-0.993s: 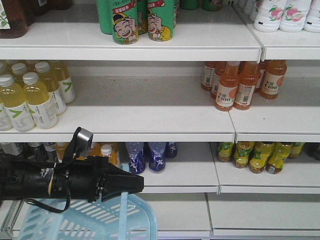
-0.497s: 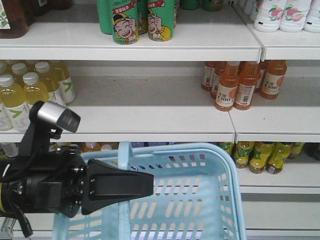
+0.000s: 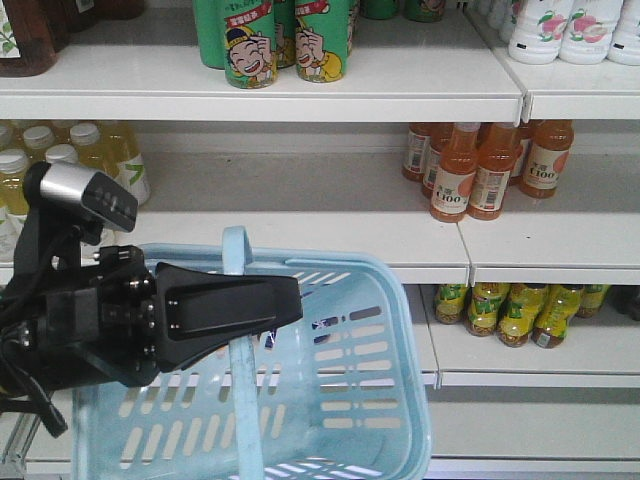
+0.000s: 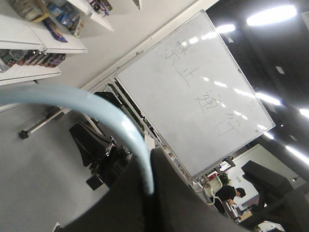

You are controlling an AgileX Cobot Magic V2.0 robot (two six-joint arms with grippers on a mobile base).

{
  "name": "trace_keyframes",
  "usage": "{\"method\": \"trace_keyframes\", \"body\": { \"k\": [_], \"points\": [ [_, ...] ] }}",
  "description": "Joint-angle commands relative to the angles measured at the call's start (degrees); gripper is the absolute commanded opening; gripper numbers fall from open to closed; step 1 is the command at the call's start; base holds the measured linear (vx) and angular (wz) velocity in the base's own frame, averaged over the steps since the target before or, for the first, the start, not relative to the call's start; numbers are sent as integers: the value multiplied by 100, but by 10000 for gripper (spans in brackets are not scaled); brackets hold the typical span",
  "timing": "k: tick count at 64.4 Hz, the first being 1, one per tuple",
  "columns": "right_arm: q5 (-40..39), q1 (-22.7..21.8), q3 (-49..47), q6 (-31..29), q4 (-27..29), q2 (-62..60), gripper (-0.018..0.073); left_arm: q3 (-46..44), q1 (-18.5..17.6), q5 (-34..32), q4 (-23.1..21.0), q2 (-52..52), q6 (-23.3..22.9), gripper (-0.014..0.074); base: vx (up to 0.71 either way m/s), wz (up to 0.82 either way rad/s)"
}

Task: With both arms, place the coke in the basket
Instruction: 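Grasp the basket handle with the left gripper and lift it off the shelf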

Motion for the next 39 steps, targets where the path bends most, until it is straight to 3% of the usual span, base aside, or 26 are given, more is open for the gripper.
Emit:
{"method": "trace_keyframes", "body": {
  "k": [1,13,39],
  "points": [
    [-432,-5,61,-40,-74,-104,-4,-414,-20,-1071,-519,-144,-124,-7,0,0],
    [-432,-5,61,-40,-74,-104,-4,-812,-20,-1092,-155,-144,-157,-7,0,0],
    [-432,-5,61,-40,-74,-104,-4,-809,-20,-1052,568,-144,-103,-7,0,0]
  ]
}}
